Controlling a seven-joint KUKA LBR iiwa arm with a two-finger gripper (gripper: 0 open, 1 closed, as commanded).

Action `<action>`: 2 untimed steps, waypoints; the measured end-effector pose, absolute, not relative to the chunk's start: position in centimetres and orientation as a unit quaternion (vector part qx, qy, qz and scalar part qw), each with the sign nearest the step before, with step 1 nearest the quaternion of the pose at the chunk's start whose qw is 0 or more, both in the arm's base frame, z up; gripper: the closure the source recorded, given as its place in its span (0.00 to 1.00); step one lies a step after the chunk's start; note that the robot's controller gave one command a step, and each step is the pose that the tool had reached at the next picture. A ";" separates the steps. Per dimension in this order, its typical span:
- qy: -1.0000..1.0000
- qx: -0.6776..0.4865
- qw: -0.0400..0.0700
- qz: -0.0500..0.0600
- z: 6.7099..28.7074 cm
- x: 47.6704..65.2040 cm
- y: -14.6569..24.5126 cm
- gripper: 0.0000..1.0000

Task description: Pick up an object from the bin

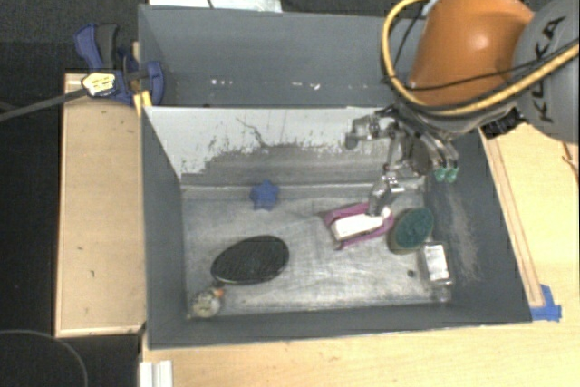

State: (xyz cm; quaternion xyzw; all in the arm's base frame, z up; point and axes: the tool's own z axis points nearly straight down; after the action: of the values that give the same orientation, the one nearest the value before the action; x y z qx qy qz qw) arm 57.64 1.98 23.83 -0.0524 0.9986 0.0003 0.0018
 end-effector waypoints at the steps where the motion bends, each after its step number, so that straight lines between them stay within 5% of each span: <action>1: 0.982 -0.189 -0.002 0.001 7.8 53.0 -1.6 0.00; 2: 0.982 -0.189 0.001 0.000 8.1 53.2 -1.5 1.00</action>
Offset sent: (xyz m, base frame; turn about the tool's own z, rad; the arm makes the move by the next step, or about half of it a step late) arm -0.0452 -0.0350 -0.1577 -0.2769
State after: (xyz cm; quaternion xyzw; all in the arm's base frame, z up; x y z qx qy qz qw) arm 53.17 -1.50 8.07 -0.1887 0.9820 0.0003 0.0013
